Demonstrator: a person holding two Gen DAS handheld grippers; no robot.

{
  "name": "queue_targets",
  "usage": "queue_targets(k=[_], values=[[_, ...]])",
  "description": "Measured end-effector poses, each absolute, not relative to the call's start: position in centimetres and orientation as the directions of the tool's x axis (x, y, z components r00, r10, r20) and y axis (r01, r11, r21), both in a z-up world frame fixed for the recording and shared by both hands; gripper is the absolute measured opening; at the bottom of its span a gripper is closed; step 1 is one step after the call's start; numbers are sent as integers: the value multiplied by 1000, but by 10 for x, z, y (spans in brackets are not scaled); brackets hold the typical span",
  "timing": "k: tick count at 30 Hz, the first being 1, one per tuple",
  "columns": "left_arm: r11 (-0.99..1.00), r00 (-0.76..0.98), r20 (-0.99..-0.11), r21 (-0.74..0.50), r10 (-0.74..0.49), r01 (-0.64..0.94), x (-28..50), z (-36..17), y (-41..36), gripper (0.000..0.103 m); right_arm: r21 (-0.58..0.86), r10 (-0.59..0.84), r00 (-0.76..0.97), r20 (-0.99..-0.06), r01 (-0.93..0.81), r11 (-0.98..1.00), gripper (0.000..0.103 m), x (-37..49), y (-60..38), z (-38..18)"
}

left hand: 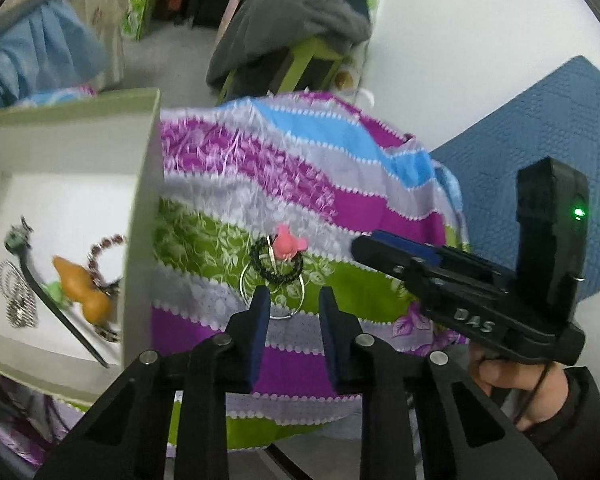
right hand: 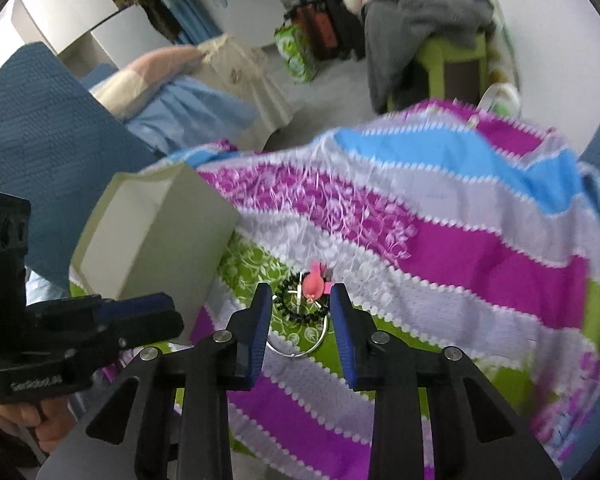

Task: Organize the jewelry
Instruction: 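Grasp the black coil hair tie with the left gripper while the right gripper grasps the pink bow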

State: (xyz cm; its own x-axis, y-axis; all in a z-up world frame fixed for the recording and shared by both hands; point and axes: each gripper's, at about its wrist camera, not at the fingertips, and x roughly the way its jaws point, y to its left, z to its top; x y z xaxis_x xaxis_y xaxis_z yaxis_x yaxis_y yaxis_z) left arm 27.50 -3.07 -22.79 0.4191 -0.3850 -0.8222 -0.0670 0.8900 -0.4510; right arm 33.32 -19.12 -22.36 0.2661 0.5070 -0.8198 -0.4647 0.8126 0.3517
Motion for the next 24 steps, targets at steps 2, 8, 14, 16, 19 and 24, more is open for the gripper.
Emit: queue_targets(k=[2,8,14,16,19,24], values=[[890,397,-832,-450,-388,-73,280,-238,-36,23,356,506,232,-831,-477,803,27,340,-186,-239],[897,356,-858,-430,-371,-101,294,-260,-45,23,371,508,149,-848,-516,772,28,359,-169,-275],[903,345,-876,-404,-337,-144,305,-273,-44,23,342,475,114,-872,-551,761,28,372,-155,-298],[909,339,-884,-389,-322,-152,307,-277,-45,23,336,472,111,-875,-563,755,30,373,-153,-301],[908,334,-885,-391,-325,-153,311,-281,-47,23,324,468,118,-876,-575,751,27,374,-152,-301],[906,335,-887,-387,-317,-168,315,-289,-49,23,328,473,133,-871,-559,761,25,374,-159,-297]])
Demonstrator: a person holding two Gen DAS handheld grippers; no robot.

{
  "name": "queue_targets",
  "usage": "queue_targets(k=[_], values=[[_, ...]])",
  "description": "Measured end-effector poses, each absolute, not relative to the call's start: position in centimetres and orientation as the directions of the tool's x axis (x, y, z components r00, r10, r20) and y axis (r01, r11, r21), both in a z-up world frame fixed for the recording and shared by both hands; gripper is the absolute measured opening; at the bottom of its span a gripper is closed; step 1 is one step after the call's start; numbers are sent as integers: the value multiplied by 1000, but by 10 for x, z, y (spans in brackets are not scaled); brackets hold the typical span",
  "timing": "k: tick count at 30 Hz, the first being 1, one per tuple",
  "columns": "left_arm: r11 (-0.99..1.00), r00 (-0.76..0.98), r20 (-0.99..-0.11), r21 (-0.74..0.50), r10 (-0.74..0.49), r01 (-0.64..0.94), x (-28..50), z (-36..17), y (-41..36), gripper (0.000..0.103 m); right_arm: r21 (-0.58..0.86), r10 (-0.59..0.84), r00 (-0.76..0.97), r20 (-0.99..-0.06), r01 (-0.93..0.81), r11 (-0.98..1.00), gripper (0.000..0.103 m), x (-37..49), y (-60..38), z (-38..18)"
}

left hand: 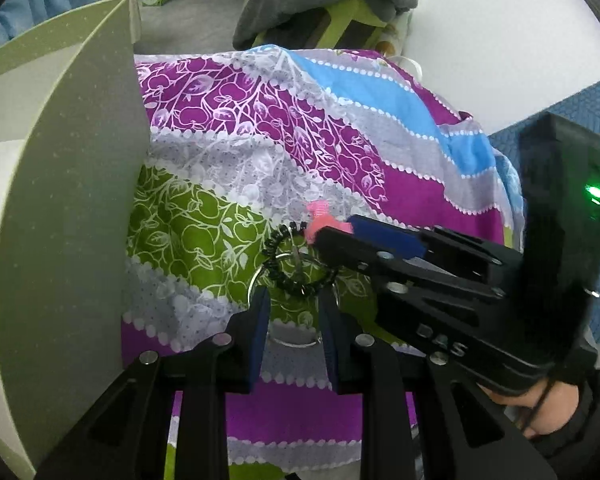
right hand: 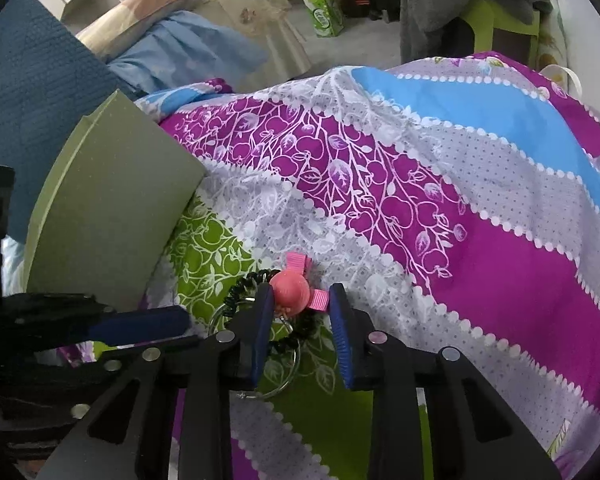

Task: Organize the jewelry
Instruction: 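Grasp the black coil hair tie with the left gripper while the right gripper grasps the pink bow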

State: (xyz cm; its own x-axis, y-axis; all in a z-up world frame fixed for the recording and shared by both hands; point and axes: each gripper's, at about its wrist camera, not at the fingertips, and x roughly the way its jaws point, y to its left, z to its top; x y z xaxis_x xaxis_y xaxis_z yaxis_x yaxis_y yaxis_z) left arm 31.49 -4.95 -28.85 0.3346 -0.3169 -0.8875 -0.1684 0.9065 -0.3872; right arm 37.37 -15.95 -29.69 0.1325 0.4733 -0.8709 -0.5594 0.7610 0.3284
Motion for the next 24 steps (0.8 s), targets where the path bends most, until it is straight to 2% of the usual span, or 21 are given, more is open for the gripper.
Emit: queue_targets(k=[11,16,20,24], values=[[921,336,-905,-338,-261,-194,325,-304,-50,23,331,476,229,-849,-472,817,25,366,-205,-268],[927,345,-904,-328,-253,-179,330,-307,-53,13,334,468,252,-847,-433,837,26,356,-219,-260],[945,341,-908,-302,-244,-128,334,-306,-65,0,318,442,266,-857,-401,859,26,349,-226,-259],[947,358,-895,-312,-266,-76,334,-292,-75,0,314,426,276,-861,-371,874,26,344,-235,-257]])
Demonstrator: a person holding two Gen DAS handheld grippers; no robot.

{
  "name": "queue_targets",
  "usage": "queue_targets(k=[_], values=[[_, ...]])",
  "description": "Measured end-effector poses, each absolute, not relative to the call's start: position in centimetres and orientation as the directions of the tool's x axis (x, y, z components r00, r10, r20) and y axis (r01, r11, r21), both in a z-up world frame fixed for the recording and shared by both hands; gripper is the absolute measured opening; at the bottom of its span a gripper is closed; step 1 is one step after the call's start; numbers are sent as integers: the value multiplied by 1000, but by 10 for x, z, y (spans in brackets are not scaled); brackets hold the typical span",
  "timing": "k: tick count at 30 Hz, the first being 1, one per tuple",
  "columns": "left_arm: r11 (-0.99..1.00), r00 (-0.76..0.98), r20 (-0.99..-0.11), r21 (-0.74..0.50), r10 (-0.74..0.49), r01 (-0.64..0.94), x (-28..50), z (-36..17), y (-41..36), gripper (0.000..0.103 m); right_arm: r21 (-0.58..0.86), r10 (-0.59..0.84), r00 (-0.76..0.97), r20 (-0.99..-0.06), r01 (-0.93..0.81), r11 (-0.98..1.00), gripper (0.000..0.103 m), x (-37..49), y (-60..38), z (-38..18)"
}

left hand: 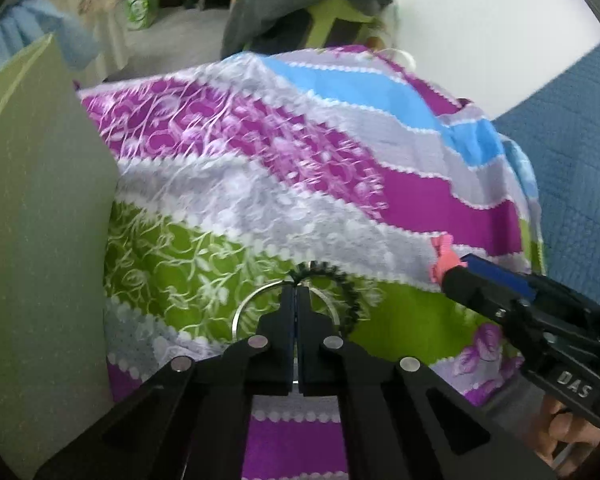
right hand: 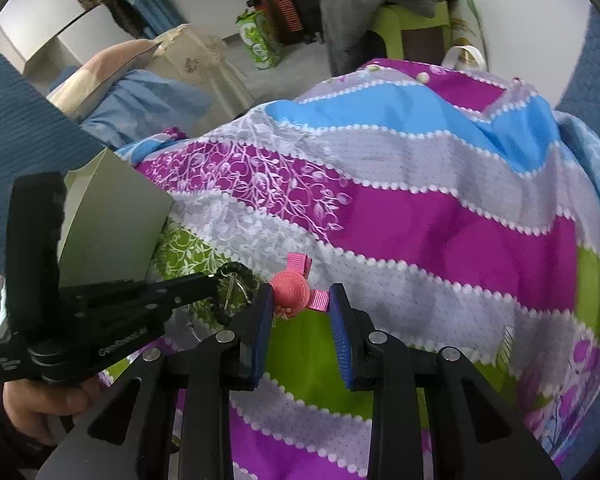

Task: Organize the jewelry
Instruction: 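Lift the black coil hair tie with the left gripper while the right gripper lifts the pink bow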

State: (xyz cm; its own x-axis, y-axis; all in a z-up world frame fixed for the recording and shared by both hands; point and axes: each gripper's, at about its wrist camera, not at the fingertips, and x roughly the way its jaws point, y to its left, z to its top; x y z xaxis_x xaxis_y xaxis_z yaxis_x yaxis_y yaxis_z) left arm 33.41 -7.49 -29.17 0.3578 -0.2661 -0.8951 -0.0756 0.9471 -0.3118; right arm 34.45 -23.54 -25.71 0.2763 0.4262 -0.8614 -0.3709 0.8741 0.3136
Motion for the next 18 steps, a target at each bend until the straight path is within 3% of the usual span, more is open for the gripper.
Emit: queue_targets(k=[10,18], values=[[952,428,-860,-305,-277,4,325,-234,-81,0,298,409,371,-834,-320,899,26,335,-253,-215],[950,320,-907,-307,-273,-58,319,-279,-71,1,294,397,381,-835,-300,907,26,319,-255,-210]])
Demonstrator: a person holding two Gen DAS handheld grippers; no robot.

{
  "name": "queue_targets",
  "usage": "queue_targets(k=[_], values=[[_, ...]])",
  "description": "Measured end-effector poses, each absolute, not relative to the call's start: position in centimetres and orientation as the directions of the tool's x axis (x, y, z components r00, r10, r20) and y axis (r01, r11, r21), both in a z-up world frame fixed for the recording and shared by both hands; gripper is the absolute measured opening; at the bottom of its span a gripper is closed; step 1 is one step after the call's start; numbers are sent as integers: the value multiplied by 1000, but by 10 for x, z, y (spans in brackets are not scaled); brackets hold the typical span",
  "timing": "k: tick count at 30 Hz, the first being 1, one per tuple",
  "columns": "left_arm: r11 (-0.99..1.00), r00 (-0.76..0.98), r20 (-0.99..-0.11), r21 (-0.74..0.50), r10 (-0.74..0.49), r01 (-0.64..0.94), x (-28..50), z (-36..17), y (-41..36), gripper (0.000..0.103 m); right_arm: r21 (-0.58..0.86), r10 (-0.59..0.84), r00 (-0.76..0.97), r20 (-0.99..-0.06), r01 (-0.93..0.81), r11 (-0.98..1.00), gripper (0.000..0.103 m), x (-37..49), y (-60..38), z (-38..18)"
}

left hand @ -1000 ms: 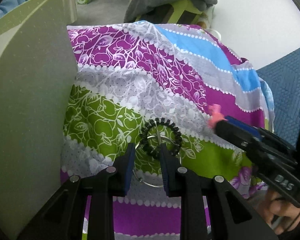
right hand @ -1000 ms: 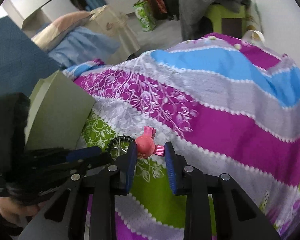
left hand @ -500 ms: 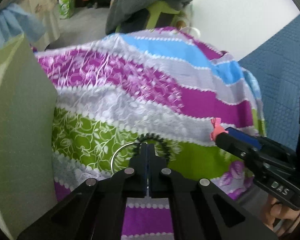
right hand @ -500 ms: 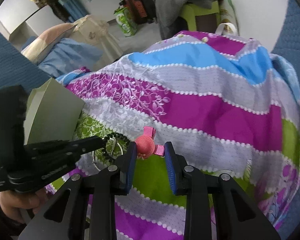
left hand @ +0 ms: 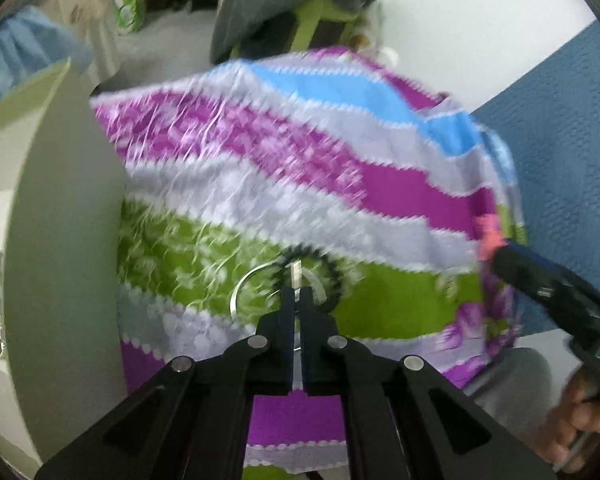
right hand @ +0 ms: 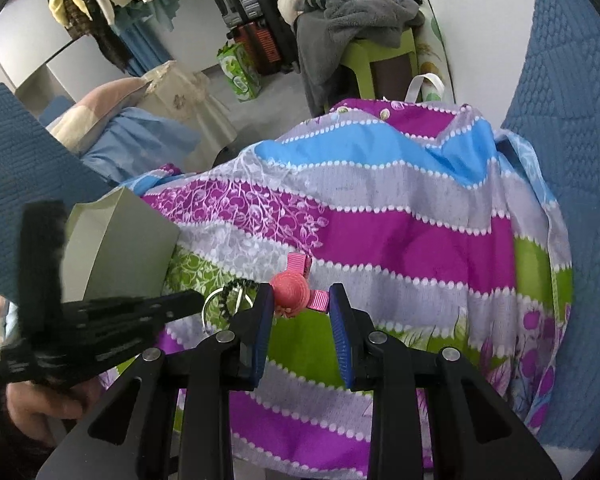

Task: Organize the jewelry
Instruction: 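Lift the black coil hair tie with the left gripper while the right gripper lifts the pink bow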

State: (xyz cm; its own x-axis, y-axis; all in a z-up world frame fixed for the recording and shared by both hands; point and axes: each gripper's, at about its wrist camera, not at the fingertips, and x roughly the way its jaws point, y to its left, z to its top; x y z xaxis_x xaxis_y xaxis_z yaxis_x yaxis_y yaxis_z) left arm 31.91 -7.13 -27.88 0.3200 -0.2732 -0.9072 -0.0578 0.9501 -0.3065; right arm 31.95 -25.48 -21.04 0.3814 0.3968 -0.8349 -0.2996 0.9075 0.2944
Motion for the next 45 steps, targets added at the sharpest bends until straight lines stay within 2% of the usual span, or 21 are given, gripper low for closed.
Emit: queue_targets(k=[9,23,25,27,29,38,41,45], values=[[977,271,-943,-210,-191,-40,330,-294,-81,2,332,415,356,-838,-271,903,26,309,-263,-222],[962,258,-936,-265,-239,-70,332,-291,-74,2,368,440,325,-837,-261,893,26,313,-264,-237],[958,250,-934,-280,-256,-64,331,-291,-75,13,373,444,323,-836,-260,891,26,314,-264,-238],[959,259,-933,-275,-250,-67,330,-290,-76,58,375,446,321,-835,-262,889,26,314,-263,-237],[954,275,-924,-292,-265,-62,328,-287,-76,64,375,448,323,-834,-264,888,26,313,-262,-236],[971,301,-933,-228,-198,-70,331,-292,-72,60,368,439,341,-832,-254,895,26,311,-268,-232],[976,294,-938,-209,-184,-54,334,-296,-74,39,361,428,341,-837,-243,900,26,310,-274,-234],[979,293,-939,-199,-178,-44,338,-301,-78,33,358,420,339,-842,-231,905,26,310,-278,-237]])
